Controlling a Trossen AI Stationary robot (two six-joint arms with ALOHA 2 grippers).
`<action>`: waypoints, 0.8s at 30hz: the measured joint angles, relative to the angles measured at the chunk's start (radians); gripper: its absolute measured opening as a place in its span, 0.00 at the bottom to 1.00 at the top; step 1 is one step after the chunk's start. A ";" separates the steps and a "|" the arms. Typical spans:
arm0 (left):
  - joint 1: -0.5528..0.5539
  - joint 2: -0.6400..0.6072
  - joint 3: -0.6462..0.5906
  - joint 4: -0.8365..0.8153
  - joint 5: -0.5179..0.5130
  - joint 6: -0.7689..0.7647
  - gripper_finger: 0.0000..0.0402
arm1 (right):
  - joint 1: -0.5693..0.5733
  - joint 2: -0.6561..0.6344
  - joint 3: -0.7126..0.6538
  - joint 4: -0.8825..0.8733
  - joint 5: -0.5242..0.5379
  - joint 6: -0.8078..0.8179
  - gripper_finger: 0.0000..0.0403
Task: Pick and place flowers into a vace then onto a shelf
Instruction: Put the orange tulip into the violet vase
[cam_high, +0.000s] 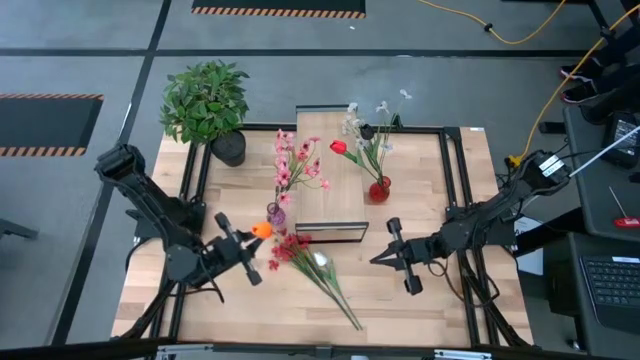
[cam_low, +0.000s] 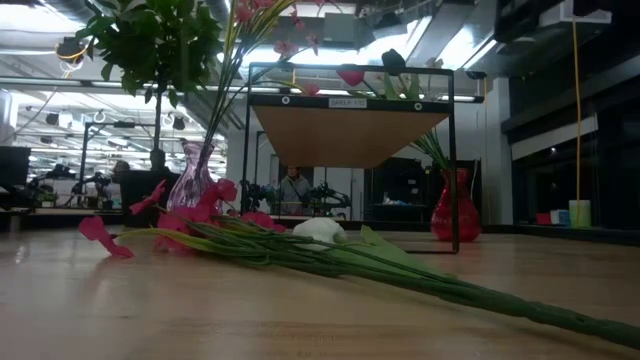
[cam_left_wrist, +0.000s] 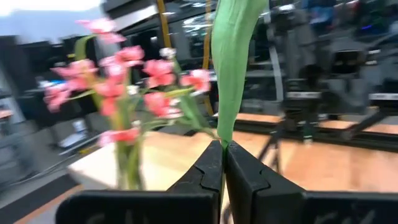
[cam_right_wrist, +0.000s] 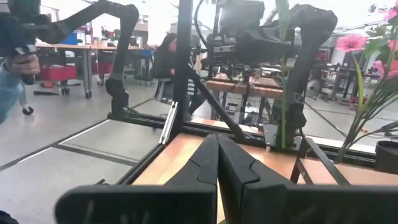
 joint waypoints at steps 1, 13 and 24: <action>0.000 -0.001 0.000 -0.001 -0.028 0.008 0.01 | 0.000 0.000 -0.007 0.007 0.000 0.000 0.01; 0.077 -0.004 0.000 -0.008 -0.073 0.060 0.01 | -0.011 0.000 -0.010 -0.002 0.000 -0.027 0.00; 0.156 -0.116 0.000 -0.423 -0.041 -0.283 0.01 | -0.011 0.000 -0.010 -0.004 0.000 -0.025 0.01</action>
